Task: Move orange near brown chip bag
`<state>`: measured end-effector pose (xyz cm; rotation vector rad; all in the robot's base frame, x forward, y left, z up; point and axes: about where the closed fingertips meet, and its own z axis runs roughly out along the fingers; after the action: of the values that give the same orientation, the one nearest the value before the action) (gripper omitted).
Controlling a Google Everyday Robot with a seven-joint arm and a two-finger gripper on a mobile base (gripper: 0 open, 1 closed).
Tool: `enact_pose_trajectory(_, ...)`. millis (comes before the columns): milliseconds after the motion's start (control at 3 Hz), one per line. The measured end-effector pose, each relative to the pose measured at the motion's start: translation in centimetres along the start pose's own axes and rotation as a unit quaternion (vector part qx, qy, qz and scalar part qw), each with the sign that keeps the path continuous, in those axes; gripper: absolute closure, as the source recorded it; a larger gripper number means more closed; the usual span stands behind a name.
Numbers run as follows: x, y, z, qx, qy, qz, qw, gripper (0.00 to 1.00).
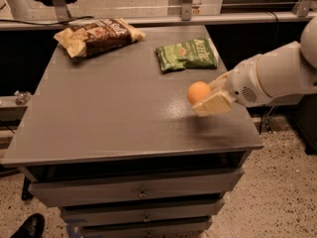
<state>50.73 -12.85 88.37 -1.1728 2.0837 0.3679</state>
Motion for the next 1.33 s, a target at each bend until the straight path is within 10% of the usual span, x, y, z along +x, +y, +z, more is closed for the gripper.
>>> enact_pose_trajectory(1333,-15.0,-8.8,17.4,0.070,-0.046,0.041,0.9956,1.00)
